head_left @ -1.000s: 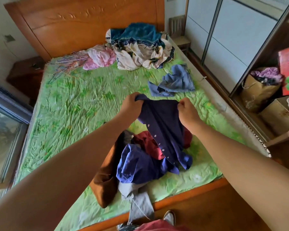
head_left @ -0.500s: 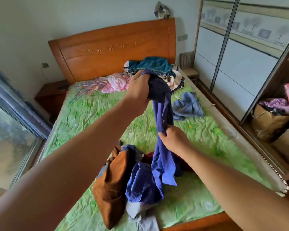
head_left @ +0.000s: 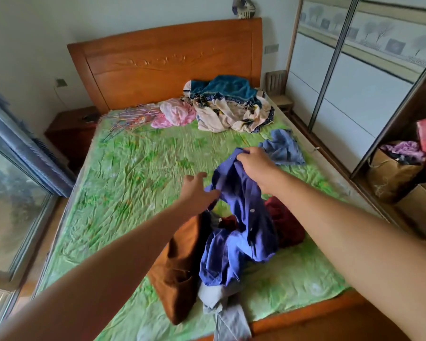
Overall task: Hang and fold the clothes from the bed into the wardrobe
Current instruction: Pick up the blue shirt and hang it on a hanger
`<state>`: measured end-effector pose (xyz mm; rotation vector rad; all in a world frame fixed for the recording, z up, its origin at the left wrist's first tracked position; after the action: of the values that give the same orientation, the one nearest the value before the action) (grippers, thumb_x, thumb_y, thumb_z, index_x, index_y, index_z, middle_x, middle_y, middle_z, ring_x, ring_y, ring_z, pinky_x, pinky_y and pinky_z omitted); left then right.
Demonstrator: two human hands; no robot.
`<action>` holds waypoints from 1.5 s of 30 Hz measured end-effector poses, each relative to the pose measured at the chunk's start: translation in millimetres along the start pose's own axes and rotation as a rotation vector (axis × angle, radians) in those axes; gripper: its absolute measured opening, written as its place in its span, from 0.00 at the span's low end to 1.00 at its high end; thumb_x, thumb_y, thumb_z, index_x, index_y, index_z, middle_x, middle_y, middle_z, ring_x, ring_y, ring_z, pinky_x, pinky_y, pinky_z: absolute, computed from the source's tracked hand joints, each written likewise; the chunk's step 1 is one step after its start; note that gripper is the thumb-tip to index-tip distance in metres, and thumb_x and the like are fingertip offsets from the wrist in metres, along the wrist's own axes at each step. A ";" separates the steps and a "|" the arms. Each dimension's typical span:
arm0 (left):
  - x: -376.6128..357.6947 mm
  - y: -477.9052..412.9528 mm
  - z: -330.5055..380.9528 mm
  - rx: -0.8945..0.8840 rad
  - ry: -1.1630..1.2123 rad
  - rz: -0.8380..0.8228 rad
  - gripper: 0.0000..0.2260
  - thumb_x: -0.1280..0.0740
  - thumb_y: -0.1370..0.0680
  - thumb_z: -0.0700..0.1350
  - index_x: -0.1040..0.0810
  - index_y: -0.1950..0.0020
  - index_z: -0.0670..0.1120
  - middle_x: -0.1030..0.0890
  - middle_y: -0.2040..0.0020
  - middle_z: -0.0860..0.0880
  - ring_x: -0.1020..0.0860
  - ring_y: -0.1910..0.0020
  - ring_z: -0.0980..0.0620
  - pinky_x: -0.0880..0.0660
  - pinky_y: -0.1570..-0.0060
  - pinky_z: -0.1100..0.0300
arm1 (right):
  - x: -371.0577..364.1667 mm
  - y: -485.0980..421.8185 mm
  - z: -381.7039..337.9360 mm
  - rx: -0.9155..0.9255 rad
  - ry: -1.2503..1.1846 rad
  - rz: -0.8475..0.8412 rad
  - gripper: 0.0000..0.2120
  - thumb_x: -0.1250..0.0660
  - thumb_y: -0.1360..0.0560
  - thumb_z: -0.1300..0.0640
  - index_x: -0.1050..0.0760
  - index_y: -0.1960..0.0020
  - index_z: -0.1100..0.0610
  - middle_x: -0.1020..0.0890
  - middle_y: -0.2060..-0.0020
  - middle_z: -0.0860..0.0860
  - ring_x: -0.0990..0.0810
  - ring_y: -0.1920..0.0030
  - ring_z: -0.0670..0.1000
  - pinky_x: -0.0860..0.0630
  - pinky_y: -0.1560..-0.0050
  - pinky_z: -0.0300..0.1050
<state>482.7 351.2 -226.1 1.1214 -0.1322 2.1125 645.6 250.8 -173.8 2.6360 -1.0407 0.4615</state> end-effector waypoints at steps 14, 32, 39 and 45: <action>-31.0 14.5 3.9 -0.050 0.423 -0.297 0.12 0.38 0.17 0.45 0.24 0.52 0.36 0.26 0.63 0.39 0.25 0.62 0.43 0.25 0.61 0.50 | -41.6 32.5 -67.3 0.023 -0.157 0.053 0.13 0.31 0.27 0.52 0.23 0.42 0.49 0.20 0.52 0.47 0.20 0.52 0.49 0.25 0.55 0.45; 6.6 49.6 122.1 -0.005 1.286 -0.627 0.09 0.44 0.14 0.44 0.30 0.48 0.40 0.28 0.60 0.42 0.25 0.61 0.48 0.18 0.66 0.54 | -27.3 147.7 52.1 0.168 0.048 0.614 0.19 0.35 0.28 0.38 0.25 0.49 0.53 0.18 0.59 0.50 0.18 0.56 0.50 0.23 0.56 0.48; -13.9 69.7 141.4 -0.151 0.933 -0.571 0.06 0.35 0.17 0.46 0.22 0.45 0.44 0.23 0.60 0.45 0.22 0.61 0.48 0.20 0.43 0.43 | 77.1 173.5 28.4 0.120 -0.109 0.782 0.15 0.41 0.16 0.52 0.20 0.50 0.60 0.17 0.63 0.56 0.21 0.62 0.54 0.26 0.59 0.49; -58.6 115.2 198.0 -0.218 0.955 -0.586 0.08 0.40 0.15 0.41 0.23 0.48 0.39 0.22 0.59 0.41 0.21 0.61 0.47 0.19 0.59 0.51 | 180.9 190.8 58.8 -0.029 0.112 0.653 0.15 0.39 0.18 0.49 0.21 0.42 0.59 0.16 0.45 0.58 0.19 0.42 0.60 0.25 0.39 0.54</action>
<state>563.7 155.1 -121.7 -0.0643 0.3649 1.8097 649.2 -15.4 -132.6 2.1596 -1.8411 0.7020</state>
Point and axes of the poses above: each hand's wrist, its own y-axis away from the middle knuckle, its own x-axis out of the back of the hand, z = x × y, the point moved 7 cm from there along -y, towards the middle knuckle
